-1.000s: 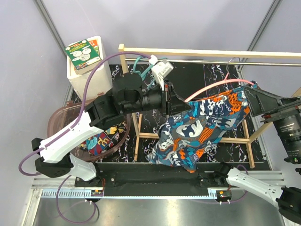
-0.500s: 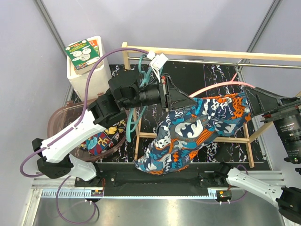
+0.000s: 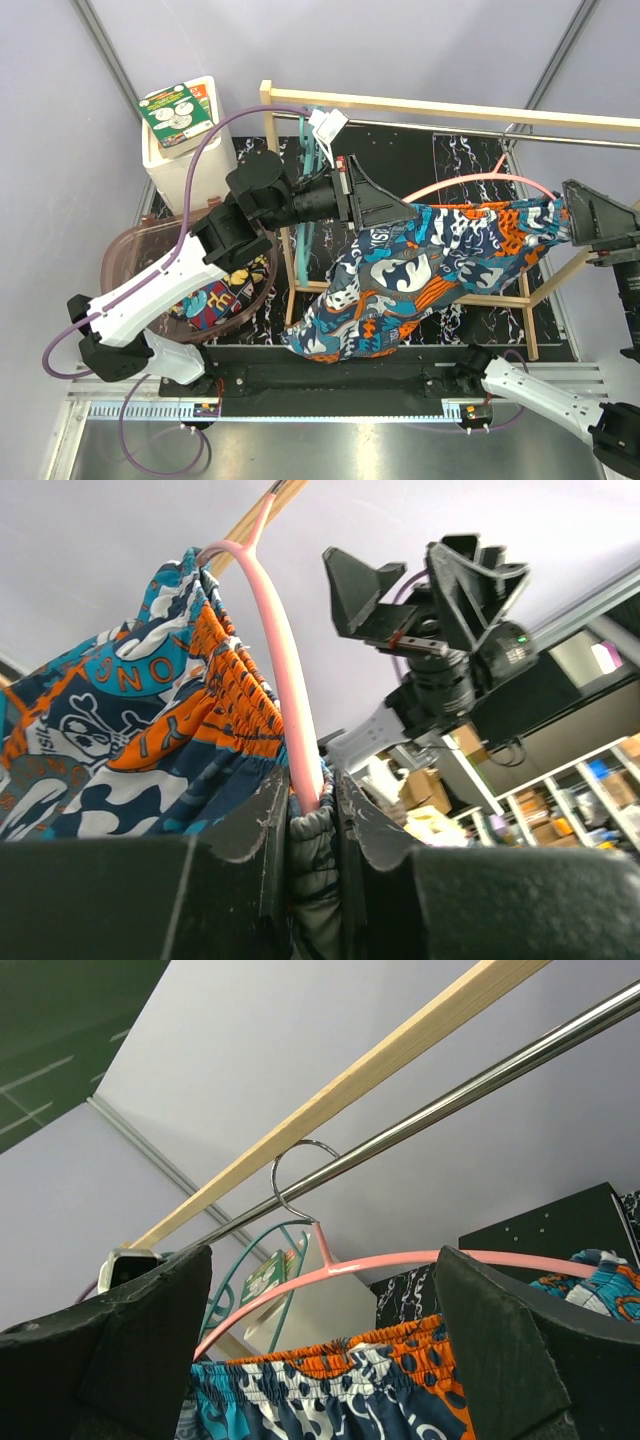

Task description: Remove the shorts from the hanger

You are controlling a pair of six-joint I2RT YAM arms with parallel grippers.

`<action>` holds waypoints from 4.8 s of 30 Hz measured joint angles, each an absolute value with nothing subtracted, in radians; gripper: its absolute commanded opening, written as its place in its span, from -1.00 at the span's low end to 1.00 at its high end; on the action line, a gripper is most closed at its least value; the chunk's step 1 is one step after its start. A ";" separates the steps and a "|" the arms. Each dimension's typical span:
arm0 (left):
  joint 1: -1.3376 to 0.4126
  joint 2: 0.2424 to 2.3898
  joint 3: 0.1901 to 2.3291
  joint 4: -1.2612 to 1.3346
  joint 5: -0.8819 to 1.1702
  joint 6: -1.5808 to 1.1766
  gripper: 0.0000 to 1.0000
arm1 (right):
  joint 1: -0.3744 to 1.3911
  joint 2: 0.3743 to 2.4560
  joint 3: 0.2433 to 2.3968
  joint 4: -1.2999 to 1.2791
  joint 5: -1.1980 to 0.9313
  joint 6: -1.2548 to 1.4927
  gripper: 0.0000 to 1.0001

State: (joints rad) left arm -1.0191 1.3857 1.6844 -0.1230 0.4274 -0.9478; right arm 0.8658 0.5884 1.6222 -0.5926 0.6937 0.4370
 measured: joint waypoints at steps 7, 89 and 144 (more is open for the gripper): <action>-1.019 1.317 1.575 -0.019 0.393 -1.061 -1.00 | 0.866 0.575 1.603 -0.587 0.716 0.442 0.99; -0.944 1.279 1.398 0.315 0.562 -1.511 -1.00 | 0.866 0.840 1.765 -0.753 0.953 0.310 0.09; -0.922 1.090 1.454 -0.231 0.459 -0.609 -1.00 | 0.866 0.851 1.673 -0.631 0.267 0.327 0.66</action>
State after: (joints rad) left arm -0.9218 1.0901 1.4544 -0.2306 0.4591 -0.6086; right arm 0.8658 0.8513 1.6726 -0.6308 0.2668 0.3271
